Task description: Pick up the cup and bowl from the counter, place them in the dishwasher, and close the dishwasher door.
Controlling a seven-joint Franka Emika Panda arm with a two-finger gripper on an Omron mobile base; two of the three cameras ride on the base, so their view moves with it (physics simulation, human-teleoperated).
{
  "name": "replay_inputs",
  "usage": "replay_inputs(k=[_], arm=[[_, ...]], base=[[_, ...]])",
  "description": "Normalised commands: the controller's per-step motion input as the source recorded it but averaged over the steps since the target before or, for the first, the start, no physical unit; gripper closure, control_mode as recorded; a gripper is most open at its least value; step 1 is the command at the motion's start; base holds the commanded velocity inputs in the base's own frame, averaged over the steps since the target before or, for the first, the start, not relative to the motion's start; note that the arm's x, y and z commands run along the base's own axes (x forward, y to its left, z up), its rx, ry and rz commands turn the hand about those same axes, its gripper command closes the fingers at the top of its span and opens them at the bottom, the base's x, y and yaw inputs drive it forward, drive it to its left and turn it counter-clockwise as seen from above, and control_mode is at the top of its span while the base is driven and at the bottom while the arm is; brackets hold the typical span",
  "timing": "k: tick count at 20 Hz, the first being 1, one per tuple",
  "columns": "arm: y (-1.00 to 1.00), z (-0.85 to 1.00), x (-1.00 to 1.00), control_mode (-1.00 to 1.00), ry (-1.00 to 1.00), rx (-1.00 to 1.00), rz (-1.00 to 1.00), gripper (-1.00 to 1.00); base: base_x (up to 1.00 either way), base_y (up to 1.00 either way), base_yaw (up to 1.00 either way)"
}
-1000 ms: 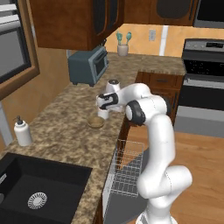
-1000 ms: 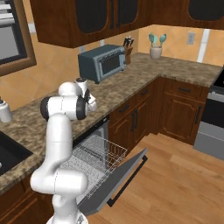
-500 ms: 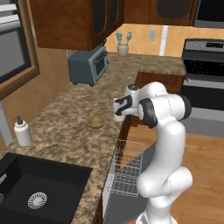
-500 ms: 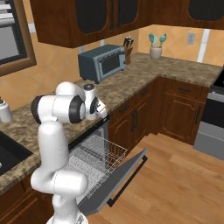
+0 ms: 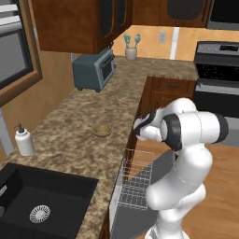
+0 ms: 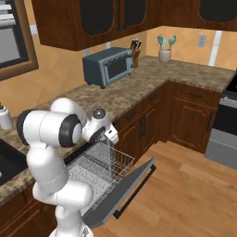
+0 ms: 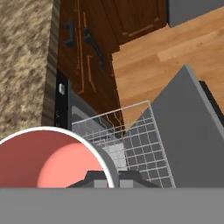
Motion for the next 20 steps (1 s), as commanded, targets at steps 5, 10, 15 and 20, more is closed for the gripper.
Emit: replay_inputs(k=[5, 10, 15, 20], arm=[[0.00, -0.24, -0.61, -1.00, -0.02, 0.07, 0.00, 1.00], [-0.09, -0.36, -0.08, -1.00, 0.01, 0.05, 0.00, 1.00], [0.00, -0.57, 0.17, -1.00, 0.05, 0.01, 0.00, 1.00], [0.00, -0.78, 0.11, -1.00, 0.07, 0.00, 0.00, 1.00]], base=[[0.00, 0.00, 0.00], [0.00, 0.00, 0.00], [0.00, 0.00, 0.00], [0.00, 0.00, 0.00]])
